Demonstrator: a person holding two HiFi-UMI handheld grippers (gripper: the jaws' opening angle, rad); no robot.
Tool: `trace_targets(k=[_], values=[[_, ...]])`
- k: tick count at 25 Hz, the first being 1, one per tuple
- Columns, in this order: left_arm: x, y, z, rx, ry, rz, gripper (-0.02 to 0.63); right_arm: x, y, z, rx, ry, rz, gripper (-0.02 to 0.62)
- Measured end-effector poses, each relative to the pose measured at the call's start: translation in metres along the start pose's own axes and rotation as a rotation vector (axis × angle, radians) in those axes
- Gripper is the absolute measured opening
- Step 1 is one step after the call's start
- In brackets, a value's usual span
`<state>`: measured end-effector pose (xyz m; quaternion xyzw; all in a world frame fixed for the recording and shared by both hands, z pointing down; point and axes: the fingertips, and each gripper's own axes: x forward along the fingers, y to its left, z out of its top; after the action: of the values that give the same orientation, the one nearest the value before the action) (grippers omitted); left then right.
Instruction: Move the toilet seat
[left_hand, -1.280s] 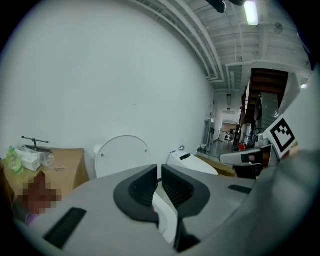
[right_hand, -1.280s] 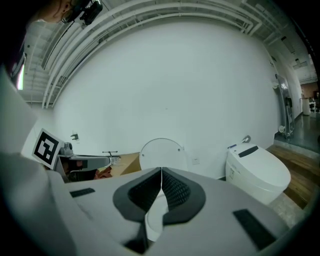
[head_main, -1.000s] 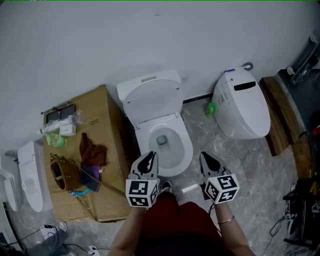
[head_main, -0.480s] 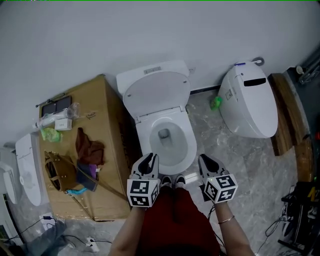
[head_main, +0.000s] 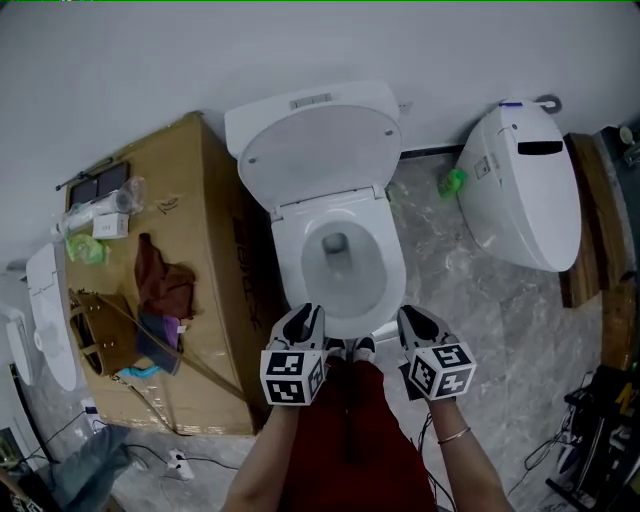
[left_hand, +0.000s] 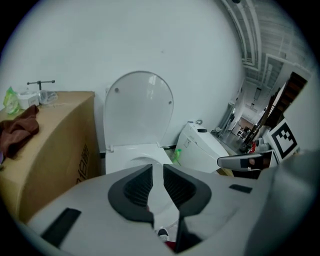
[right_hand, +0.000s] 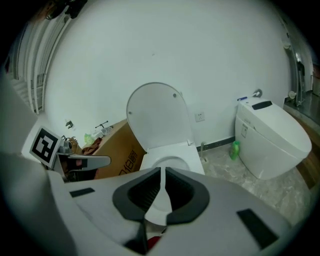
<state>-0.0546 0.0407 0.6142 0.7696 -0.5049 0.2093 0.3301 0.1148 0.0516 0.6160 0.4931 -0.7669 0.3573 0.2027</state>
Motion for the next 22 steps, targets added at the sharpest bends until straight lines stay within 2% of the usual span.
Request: trace_targets(k=[7,10,13,16,19,22], values=[[0.036,0.02,-0.053,-0.062,0.088,0.039,0.068,0.036,-0.018,-0.048,0.036,0.099,0.009,0.028],[0.046,0.029,-0.076,-0.093,0.124,0.056,0.087,0.05,-0.023,-0.066,0.056,0.143,0.012,0.096],[0.057,0.042,-0.096,-0.113,0.16,0.079,0.11,0.065,-0.031,-0.082,0.081,0.173,0.007,0.114],[0.069,0.06,-0.114,-0.152,0.187,0.112,0.132,0.081,-0.047,-0.094,0.112,0.197,-0.024,0.153],[0.082,0.079,-0.13,-0.181,0.215,0.145,0.141,0.097,-0.065,-0.105,0.145,0.223,-0.056,0.233],[0.093,0.095,-0.146,-0.205,0.253,0.173,0.176,0.11,-0.079,-0.118,0.175,0.252,-0.078,0.262]])
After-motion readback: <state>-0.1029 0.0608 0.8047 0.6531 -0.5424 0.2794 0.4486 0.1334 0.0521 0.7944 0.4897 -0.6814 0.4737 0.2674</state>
